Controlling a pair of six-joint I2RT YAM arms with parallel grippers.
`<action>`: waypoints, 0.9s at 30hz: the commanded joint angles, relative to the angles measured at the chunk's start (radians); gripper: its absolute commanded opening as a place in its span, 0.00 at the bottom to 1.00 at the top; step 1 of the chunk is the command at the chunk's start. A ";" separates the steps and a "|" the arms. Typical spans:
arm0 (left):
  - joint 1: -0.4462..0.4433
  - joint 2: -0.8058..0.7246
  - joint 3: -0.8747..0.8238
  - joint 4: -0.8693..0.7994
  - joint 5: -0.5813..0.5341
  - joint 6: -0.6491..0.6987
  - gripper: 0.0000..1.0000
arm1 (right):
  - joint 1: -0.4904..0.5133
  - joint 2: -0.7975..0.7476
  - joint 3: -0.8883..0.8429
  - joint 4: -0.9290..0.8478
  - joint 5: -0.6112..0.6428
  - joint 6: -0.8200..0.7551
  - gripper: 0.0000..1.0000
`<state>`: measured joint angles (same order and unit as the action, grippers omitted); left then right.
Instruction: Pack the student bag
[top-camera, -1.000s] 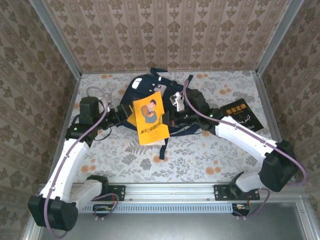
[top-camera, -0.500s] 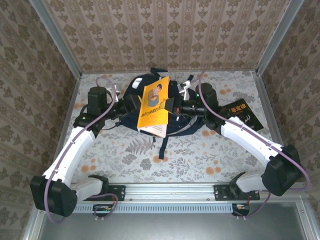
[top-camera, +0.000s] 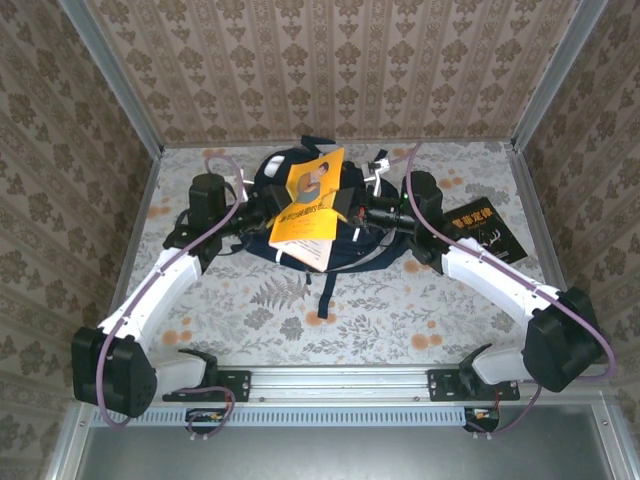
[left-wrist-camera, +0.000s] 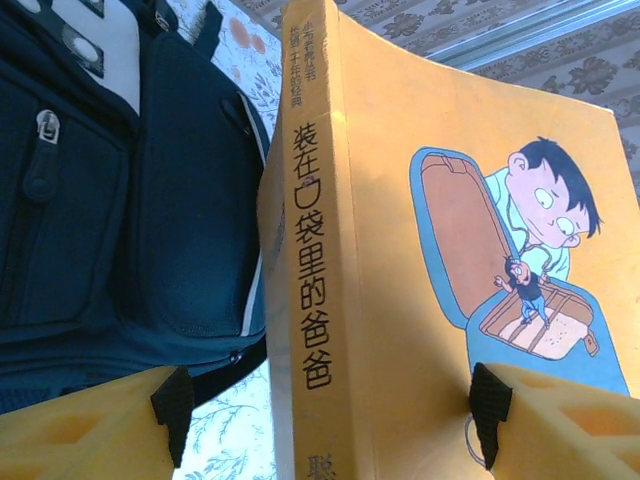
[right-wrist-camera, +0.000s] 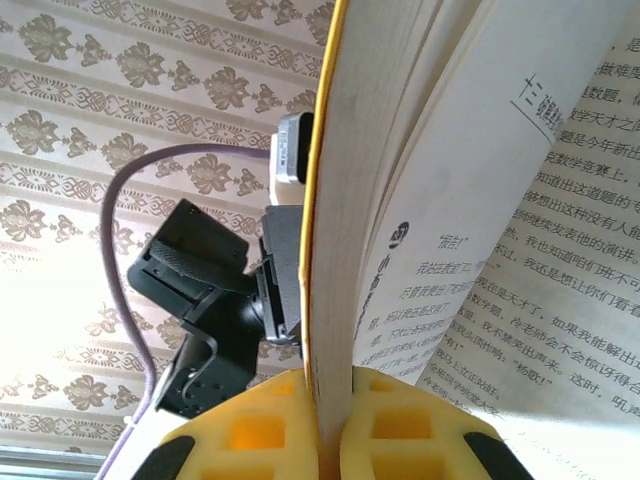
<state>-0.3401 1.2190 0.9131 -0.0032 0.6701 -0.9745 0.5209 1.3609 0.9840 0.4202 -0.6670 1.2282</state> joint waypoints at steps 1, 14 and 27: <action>-0.004 0.035 -0.038 0.185 0.069 -0.144 0.75 | -0.004 0.010 0.000 0.174 -0.037 0.030 0.00; -0.014 0.036 -0.033 0.281 0.119 -0.220 0.42 | -0.035 0.057 -0.045 0.069 -0.033 -0.071 0.00; -0.030 0.016 -0.032 0.257 0.077 -0.171 0.00 | -0.039 -0.012 -0.002 -0.288 0.085 -0.258 0.53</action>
<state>-0.3607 1.2766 0.8635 0.2108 0.7361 -1.1664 0.4824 1.3872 0.9428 0.2329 -0.6376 1.0504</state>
